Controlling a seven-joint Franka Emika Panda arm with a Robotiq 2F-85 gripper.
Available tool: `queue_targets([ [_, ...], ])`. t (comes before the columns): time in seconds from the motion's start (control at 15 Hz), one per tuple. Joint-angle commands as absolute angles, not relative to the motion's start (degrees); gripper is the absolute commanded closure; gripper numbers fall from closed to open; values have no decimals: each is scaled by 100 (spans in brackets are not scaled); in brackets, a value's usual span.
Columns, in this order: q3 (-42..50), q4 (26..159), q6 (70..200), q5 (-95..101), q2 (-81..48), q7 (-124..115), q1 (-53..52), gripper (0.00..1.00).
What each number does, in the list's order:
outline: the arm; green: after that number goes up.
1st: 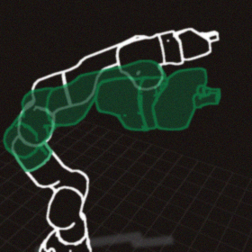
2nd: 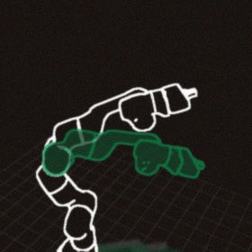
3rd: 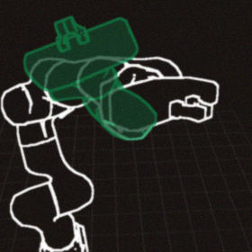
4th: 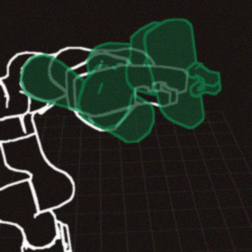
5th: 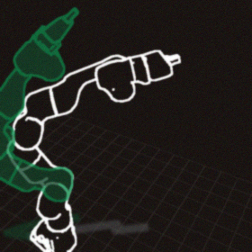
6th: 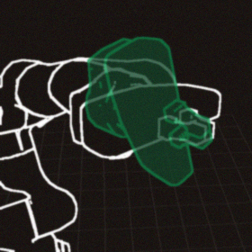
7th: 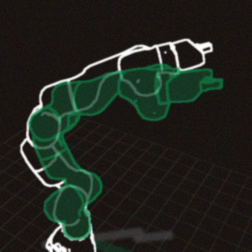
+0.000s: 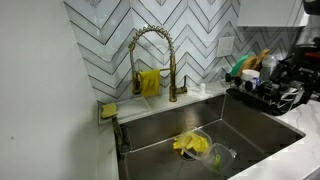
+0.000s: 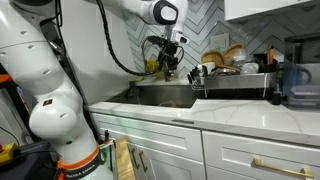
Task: Remove the clear bowl with the measuring spoon from the sink and pour the spoon onto the counter then put the bowl on the dishrack.
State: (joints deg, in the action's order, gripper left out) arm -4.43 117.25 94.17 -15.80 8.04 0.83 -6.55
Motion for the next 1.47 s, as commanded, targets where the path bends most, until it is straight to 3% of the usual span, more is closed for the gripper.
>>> queue_targets([
  [0.0, -842, 10882, 8655, -2122, 241, -303, -976, 0],
  [0.2, -1206, 10261, 8390, -2182, -285, -293, -1252, 0],
  [0.27, -1098, 10740, 8671, -2104, 174, -260, -1127, 0],
  [0.87, -1220, 10315, 8549, -2105, -280, -275, -1251, 0],
  [1.4, -1505, 10323, 8955, -536, -1079, 815, -1584, 0],
])
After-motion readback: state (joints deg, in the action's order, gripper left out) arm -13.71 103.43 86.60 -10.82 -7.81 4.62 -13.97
